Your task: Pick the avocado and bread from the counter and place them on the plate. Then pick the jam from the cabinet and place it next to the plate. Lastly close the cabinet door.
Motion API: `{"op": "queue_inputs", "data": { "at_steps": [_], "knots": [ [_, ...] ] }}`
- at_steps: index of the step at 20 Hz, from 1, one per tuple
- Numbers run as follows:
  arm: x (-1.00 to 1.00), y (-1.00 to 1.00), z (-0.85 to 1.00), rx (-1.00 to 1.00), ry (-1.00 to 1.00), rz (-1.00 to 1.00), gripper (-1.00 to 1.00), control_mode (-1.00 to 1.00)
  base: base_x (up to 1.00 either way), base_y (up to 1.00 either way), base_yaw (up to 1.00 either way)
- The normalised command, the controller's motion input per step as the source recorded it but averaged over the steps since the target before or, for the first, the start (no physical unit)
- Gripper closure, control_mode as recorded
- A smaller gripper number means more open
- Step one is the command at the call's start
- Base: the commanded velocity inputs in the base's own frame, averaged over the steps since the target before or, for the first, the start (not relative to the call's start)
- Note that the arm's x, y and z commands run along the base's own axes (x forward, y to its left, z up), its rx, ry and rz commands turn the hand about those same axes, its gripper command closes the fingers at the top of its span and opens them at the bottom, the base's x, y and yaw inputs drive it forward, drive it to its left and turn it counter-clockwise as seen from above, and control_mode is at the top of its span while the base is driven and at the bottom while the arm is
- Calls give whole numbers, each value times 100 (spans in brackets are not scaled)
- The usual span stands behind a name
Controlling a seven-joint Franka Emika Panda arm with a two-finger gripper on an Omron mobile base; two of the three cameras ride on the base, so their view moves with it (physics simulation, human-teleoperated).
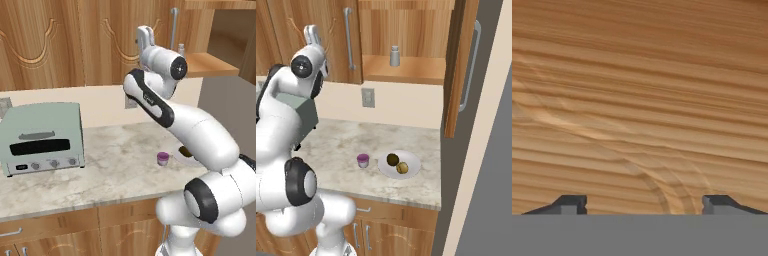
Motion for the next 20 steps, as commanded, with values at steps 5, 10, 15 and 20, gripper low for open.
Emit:
{"op": "queue_inputs", "data": {
  "at_steps": [5,10,15,20],
  "knots": [
    [47,0,3,0,-4,20,-100,-100,0,0,0],
    [12,29,25,-3,-5,0,-100,-100,0,0,0],
    [-42,27,79,-7,-2,-10,-100,-100,0,0,0],
    [-89,1,98,-5,0,-8,-100,-100,0,0,0]
  ]
}}
